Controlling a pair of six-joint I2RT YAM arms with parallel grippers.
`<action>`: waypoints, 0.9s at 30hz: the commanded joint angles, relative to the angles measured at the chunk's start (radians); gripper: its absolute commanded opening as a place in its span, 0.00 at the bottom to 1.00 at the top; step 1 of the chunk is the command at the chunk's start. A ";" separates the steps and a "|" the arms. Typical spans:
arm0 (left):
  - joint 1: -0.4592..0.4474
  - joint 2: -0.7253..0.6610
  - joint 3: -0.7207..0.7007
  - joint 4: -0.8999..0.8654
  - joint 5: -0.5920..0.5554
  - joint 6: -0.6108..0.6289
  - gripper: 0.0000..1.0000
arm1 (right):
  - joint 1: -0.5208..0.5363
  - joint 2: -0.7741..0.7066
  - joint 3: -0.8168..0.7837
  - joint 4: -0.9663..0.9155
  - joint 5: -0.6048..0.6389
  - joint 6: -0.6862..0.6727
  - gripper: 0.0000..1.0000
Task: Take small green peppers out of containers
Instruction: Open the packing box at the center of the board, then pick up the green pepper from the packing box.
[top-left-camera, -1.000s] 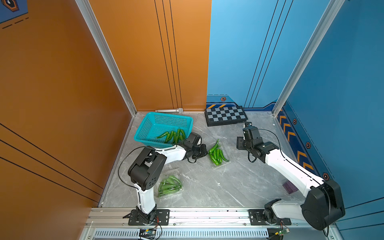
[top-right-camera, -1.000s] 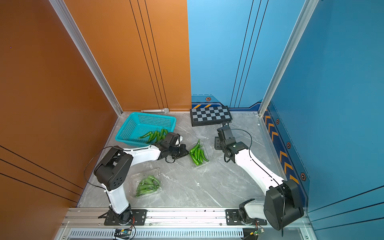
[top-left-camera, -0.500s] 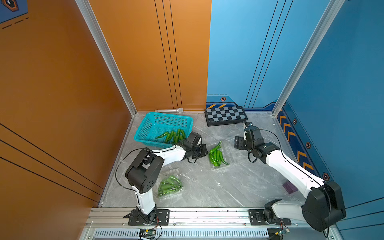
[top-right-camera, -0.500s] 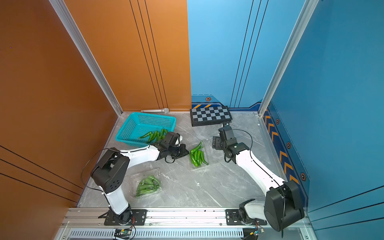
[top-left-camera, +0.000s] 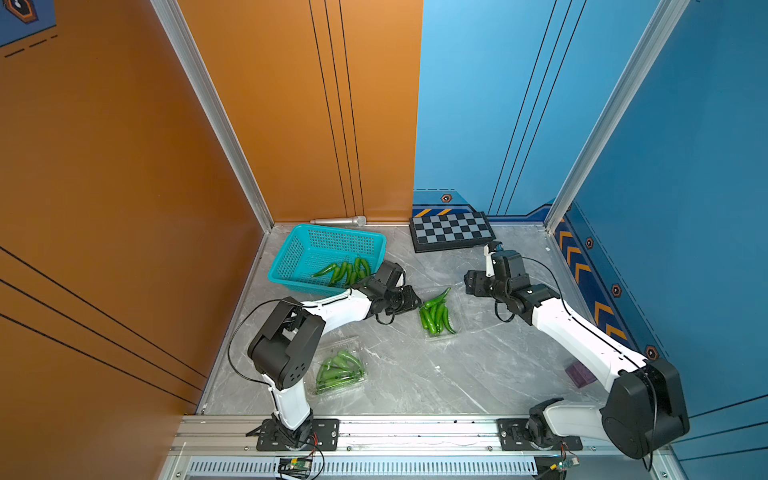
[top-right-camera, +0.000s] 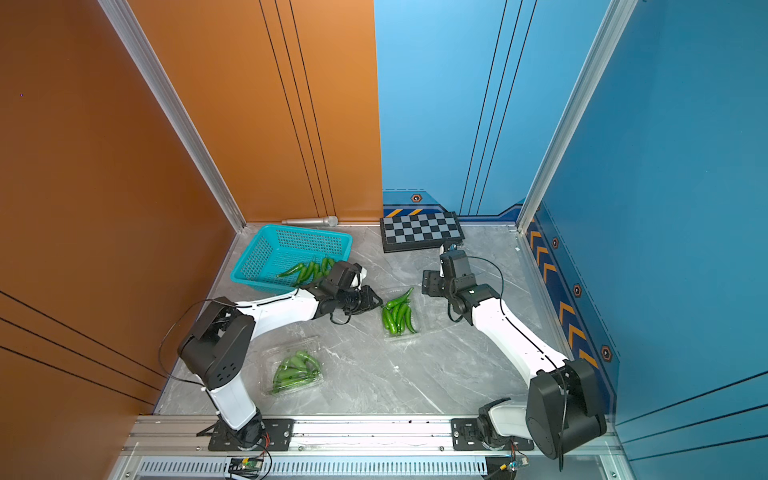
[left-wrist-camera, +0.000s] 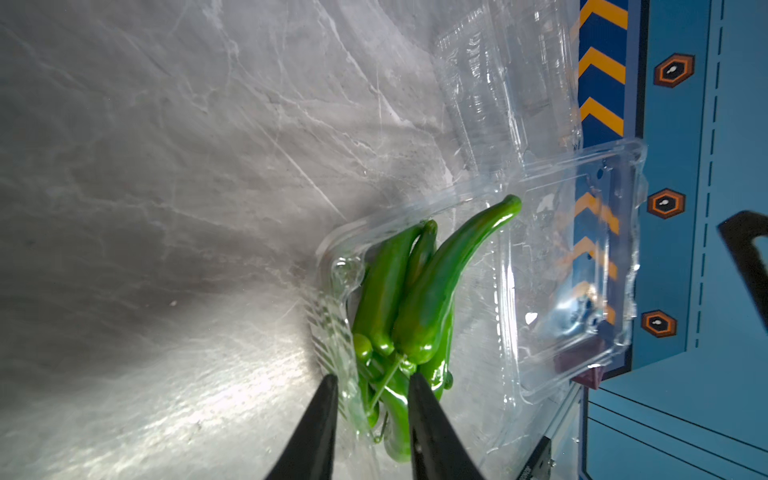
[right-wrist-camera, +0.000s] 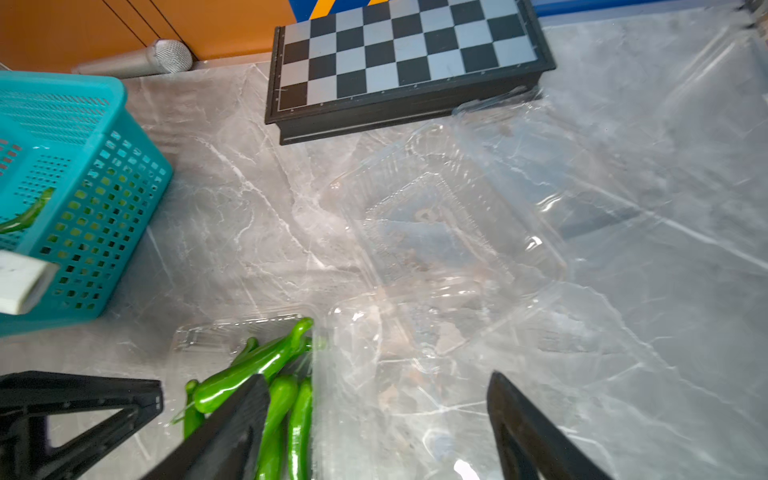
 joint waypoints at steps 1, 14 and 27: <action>-0.010 -0.026 0.014 -0.021 -0.016 0.019 0.38 | 0.029 0.043 0.009 0.003 -0.103 0.031 0.72; 0.017 -0.224 -0.034 -0.077 -0.105 0.093 0.43 | 0.211 0.191 0.056 0.004 -0.113 0.050 0.56; 0.166 -0.453 -0.175 -0.151 -0.192 0.164 0.53 | 0.256 0.291 0.084 0.074 -0.154 0.239 0.54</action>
